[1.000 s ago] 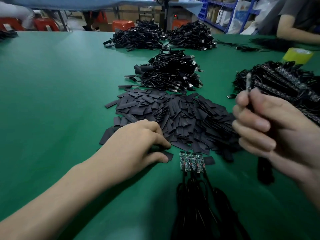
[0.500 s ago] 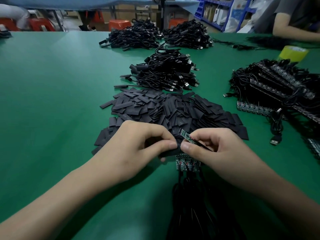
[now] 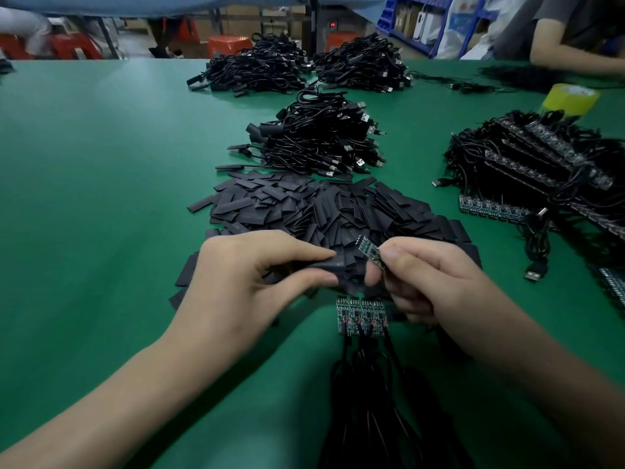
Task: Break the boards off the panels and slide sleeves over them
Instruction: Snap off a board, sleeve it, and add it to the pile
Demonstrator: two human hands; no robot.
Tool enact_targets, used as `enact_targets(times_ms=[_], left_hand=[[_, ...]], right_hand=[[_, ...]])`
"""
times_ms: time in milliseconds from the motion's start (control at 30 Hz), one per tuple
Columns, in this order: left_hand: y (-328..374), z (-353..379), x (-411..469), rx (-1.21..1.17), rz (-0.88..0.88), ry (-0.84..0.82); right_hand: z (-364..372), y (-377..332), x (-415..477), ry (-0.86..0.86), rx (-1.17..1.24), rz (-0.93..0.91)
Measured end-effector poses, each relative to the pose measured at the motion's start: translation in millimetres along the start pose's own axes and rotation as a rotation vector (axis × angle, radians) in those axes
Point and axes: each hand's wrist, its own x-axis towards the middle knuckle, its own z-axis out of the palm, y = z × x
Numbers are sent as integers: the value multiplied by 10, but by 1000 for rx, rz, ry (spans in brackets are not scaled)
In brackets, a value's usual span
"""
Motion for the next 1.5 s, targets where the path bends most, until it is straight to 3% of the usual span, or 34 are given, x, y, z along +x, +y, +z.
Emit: enact_targets(times_ms=[300, 533, 700, 767, 933, 1167, 1367, 1500], left_hand=[[28, -5, -6, -44, -51, -5], [15, -80, 21, 183, 134, -159], [34, -73, 27, 336, 302, -144], [52, -74, 10, 290, 256, -145], [51, -87, 32, 154, 86, -190], [56, -98, 57, 141, 182, -350], [12, -64, 55, 42, 49, -191], [18, -67, 52, 15, 12, -110]], right_hand=[[-26, -56, -58, -62, -326, -61], [-2, -51, -70, -32, -447, -105], [-46, -39, -35, -136, -242, 61], [-38, -55, -30, -161, -178, 93], [22, -44, -69, -82, -421, -83], [32, -34, -62, -169, -410, -77], [31, 27, -34, 19, -52, -130], [28, 2, -74, 172, -235, -319]])
